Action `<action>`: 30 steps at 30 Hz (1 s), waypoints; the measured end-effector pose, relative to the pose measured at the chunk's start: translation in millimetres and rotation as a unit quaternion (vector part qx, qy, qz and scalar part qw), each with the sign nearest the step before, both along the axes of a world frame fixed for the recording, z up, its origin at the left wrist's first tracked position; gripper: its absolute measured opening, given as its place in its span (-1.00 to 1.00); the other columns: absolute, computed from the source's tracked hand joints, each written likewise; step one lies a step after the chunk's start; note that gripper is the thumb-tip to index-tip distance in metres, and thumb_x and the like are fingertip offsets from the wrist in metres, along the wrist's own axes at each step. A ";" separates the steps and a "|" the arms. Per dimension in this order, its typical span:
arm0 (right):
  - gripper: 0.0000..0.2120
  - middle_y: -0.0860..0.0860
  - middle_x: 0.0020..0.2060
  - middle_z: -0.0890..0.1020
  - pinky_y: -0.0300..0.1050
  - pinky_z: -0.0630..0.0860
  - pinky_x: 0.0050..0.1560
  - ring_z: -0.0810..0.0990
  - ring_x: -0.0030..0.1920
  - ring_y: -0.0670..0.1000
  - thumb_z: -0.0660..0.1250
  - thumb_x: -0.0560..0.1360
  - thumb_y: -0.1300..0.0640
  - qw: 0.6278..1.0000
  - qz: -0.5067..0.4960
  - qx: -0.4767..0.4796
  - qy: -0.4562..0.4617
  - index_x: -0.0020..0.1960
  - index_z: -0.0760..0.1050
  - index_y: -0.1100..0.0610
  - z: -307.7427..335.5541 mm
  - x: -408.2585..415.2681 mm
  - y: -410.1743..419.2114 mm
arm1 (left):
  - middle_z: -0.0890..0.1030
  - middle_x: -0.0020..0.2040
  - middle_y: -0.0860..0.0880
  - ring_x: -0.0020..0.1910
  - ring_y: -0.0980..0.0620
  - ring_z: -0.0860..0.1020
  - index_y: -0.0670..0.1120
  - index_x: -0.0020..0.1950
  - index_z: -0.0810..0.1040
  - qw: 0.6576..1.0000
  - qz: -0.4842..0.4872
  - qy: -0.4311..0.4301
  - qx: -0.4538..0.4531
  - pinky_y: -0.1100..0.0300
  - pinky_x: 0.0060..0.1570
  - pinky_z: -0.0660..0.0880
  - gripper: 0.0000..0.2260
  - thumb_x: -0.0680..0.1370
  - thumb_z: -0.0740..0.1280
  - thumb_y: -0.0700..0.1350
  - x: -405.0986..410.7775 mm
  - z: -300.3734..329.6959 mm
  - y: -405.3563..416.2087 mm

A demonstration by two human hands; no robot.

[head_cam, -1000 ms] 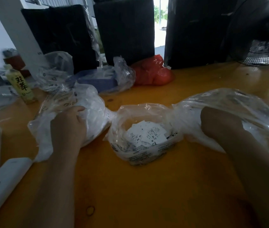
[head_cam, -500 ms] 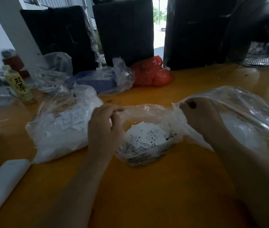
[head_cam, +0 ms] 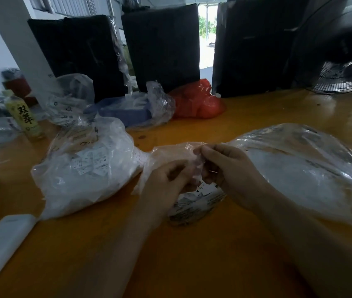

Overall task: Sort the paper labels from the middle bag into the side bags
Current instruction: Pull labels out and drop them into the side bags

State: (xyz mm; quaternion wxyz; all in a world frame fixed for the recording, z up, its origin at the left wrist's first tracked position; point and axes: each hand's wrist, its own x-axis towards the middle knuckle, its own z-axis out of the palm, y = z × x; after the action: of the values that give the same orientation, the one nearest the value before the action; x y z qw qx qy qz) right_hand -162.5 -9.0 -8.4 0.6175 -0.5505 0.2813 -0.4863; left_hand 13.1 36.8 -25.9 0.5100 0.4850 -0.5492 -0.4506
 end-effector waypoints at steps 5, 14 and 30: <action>-0.77 0.00 -0.13 0.64 -0.18 0.47 -0.34 0.54 -0.31 0.00 0.31 0.62 -0.01 0.998 -0.048 -0.024 0.044 -0.01 0.70 0.09 -2.3 4.4 1.0 | 0.77 -0.01 -0.06 -0.10 0.03 0.74 -0.06 0.08 0.73 0.997 0.045 0.064 0.006 0.23 -0.05 0.63 -0.78 0.50 0.48 0.01 4.6 1.6 -1.8; -0.91 -0.08 -0.22 0.72 -0.24 0.55 -0.28 0.62 -0.35 -0.09 0.38 0.59 0.06 0.957 -0.073 -0.098 0.265 0.00 0.62 0.05 -7.3 4.8 3.0 | 0.76 -0.11 0.10 -0.15 0.18 0.71 0.07 0.02 0.72 0.994 0.112 -0.020 -0.006 0.35 -0.13 0.62 -0.95 0.61 0.46 -0.04 14.2 3.7 -2.7; -0.94 -0.05 -0.17 0.74 -0.26 0.55 -0.31 0.65 -0.29 -0.06 0.40 0.58 0.14 0.972 -0.120 -0.094 0.177 0.03 0.63 0.09 -4.3 7.1 7.2 | 0.76 0.07 -0.12 0.01 -0.08 0.75 -0.09 0.24 0.66 0.982 0.061 0.168 0.065 0.23 -0.08 0.65 -0.79 0.69 0.34 -0.05 11.9 9.1 -5.1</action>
State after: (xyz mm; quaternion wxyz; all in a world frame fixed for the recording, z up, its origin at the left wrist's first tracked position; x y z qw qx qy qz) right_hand -155.4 -1.9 -12.7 0.4408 -0.6455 0.4033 -0.4757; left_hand 24.9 31.8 -16.8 0.5892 0.4671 -0.3945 -0.5283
